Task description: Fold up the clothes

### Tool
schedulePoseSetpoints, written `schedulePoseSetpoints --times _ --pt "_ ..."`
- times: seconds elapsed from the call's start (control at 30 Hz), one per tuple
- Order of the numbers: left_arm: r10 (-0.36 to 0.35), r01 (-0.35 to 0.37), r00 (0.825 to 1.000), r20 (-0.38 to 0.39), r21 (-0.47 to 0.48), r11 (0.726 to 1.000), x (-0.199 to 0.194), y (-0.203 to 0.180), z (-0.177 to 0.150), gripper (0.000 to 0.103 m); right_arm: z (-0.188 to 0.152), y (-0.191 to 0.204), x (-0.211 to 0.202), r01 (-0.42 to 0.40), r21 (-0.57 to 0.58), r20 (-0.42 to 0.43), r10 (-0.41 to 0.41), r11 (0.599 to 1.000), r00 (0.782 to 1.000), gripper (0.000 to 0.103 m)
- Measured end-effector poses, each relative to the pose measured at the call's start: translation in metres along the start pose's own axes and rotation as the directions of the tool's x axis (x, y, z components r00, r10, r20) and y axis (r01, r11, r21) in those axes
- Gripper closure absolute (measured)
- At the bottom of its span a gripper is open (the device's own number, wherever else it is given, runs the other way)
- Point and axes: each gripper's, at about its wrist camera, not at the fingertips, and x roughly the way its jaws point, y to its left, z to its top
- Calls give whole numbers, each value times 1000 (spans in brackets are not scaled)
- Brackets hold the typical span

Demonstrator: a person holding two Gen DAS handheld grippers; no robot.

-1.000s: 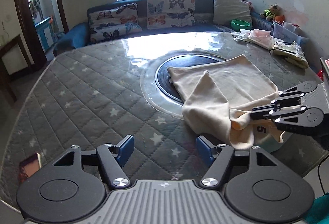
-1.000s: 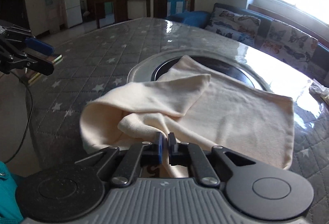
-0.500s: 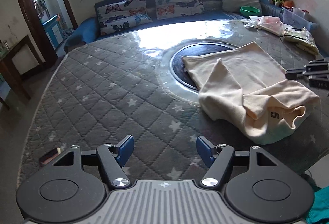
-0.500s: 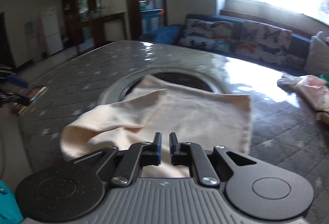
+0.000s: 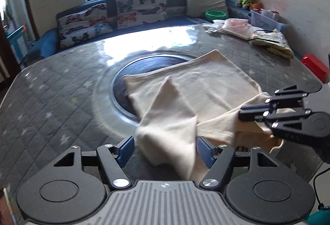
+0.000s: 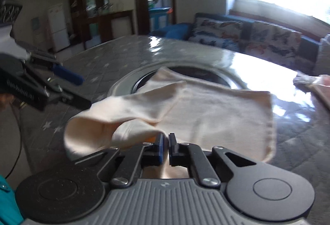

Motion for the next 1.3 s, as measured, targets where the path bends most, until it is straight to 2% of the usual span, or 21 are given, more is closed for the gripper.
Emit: schedulePoseSetpoints --times 0.1,0.17,0.27,0.37,0.4,0.47,0.53,0.63,0.73,0.77,0.8,0.87,0.9,0.93,0.97,1.13,1.3 --pt "-38 37 999 7 32 999 20 -14 14 33 0 -26 -24 95 61 40 -98 994 994 100" --pt "-54 54 999 -1 34 998 36 -20 21 33 -4 -51 -44 180 125 54 -188 976 981 100" --pt "-55 55 998 -12 31 998 57 -21 28 35 -11 -70 -61 214 188 34 -224 959 974 98" --pt "-77 76 996 -35 -11 997 72 -15 33 42 -17 -66 -60 182 172 11 -187 968 982 95" --pt "-73 72 997 -39 -24 997 76 -14 35 42 -18 -61 -57 162 157 4 -165 974 986 92" --pt "-60 58 997 -41 -46 997 84 -12 38 42 -18 -48 -45 107 125 -5 -107 986 994 77" --pt "-57 54 998 -41 -65 996 90 -11 40 42 -15 -35 -34 57 101 -8 -57 993 998 75" --pt "-45 38 997 -63 -97 995 102 -7 40 42 -12 -12 -17 -6 46 -24 7 999 1000 65" --pt "-40 31 996 -76 -114 993 109 -6 39 45 -11 4 -1 -46 4 -41 46 999 998 64" --pt "-40 31 996 -76 -113 993 111 -6 39 52 -11 7 3 -53 0 -46 53 999 998 64" --pt "-33 25 997 -72 -110 994 111 -6 38 55 -12 11 10 -60 -6 -54 59 998 997 64" --pt "-19 12 998 -63 -115 993 111 -2 38 74 -14 16 18 -52 -17 -64 51 999 997 68" --pt "-27 19 998 -60 -134 991 109 3 38 79 -14 17 20 -47 -16 -65 46 999 997 72" --pt "-37 29 998 -52 -156 987 106 9 36 90 -14 16 20 -40 -12 -61 39 999 997 84" --pt "-46 38 998 -42 -178 983 103 16 35 94 -13 14 18 -28 0 -50 28 1000 998 91" --pt "-39 42 999 18 -255 966 78 42 23 96 -11 -11 -7 67 72 15 -68 995 998 99" --pt "2 21 997 72 -314 949 50 65 12 96 -14 -45 -40 189 149 38 -197 971 980 100"
